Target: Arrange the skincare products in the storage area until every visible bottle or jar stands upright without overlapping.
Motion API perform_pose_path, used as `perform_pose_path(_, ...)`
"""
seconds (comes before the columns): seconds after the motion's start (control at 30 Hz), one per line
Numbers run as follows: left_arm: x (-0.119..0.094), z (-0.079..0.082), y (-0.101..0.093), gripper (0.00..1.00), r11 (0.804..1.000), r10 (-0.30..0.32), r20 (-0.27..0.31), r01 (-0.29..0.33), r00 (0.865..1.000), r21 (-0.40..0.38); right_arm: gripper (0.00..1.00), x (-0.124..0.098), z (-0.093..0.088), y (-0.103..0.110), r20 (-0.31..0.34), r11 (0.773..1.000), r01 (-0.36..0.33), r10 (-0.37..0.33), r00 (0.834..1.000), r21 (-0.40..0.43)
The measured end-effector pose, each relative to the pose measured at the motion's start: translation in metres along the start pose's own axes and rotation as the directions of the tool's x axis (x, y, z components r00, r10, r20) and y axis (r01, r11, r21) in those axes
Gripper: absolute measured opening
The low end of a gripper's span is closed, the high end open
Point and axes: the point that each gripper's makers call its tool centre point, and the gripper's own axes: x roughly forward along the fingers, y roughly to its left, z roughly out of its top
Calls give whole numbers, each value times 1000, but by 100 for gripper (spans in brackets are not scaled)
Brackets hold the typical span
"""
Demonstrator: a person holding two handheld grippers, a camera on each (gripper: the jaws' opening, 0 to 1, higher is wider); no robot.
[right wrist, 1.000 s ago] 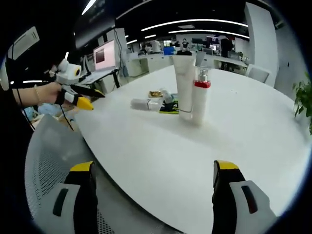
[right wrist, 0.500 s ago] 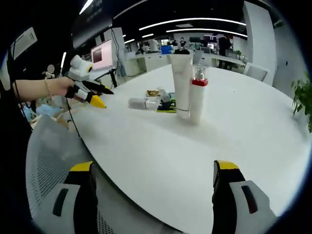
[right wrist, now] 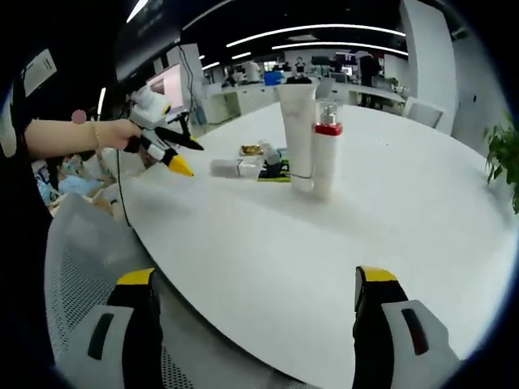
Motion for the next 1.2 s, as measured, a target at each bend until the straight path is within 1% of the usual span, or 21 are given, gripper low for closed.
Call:
perform_pose_path(0.1,7,3,2,69,1000,-6,-10,6,1000,23,99,0,0,-1,0,1000,2,-2,1000,6)
perform_pose_path(0.17,12,4,4,66,999,-12,-16,13,1000,42,99,0,-1,-1,-1,1000,4,-4,1000,9)
perform_pose_path(0.27,16,5,4,60,997,-9,-53,13,999,82,99,0,-1,-2,-3,1000,6,-6,1000,12)
perform_pose_path(0.3,21,5,9,60,995,-11,-64,17,998,102,99,0,-1,-2,-4,1000,6,-6,1000,13)
perform_pose_path(0.37,26,6,8,57,992,-18,-76,27,997,122,99,0,-2,-3,-6,1000,8,-8,1000,16)
perform_pose_path(0.47,32,11,4,55,987,-24,-100,39,995,156,99,0,-2,-3,-7,1000,9,-9,1000,21)
perform_pose_path(0.53,36,12,9,53,981,-32,-113,52,993,185,99,0,-2,-3,-6,1000,8,-8,1000,26)
perform_pose_path(0.63,41,11,9,48,972,-39,-149,72,988,225,99,1,-3,-4,-8,1000,8,-8,1000,29)
perform_pose_path(0.7,45,13,11,48,967,-32,-167,73,985,244,99,1,-3,-4,-12,1000,10,-10,1000,25)
perform_pose_path(0.77,48,12,12,46,964,-46,-189,94,981,250,99,1,-3,-4,-16,1000,11,-11,1000,20)
perform_pose_path(0.83,51,11,14,45,956,-39,-223,102,974,277,99,1,-4,-4,-19,1000,10,-10,1000,18)
perform_pose_path(0.9,55,11,16,44,952,-43,-240,113,970,283,99,1,-4,-5,-19,1000,11,-11,1000,20)
perform_pose_path(1.0,57,10,19,42,952,-42,-248,114,968,285,99,1,-4,-5,-17,1000,13,-13,1000,26)
perform_pose_path(1.2,64,10,19,38,944,-46,-280,134,959,303,99,1,-6,-6,-22,1000,13,-13,1000,26)
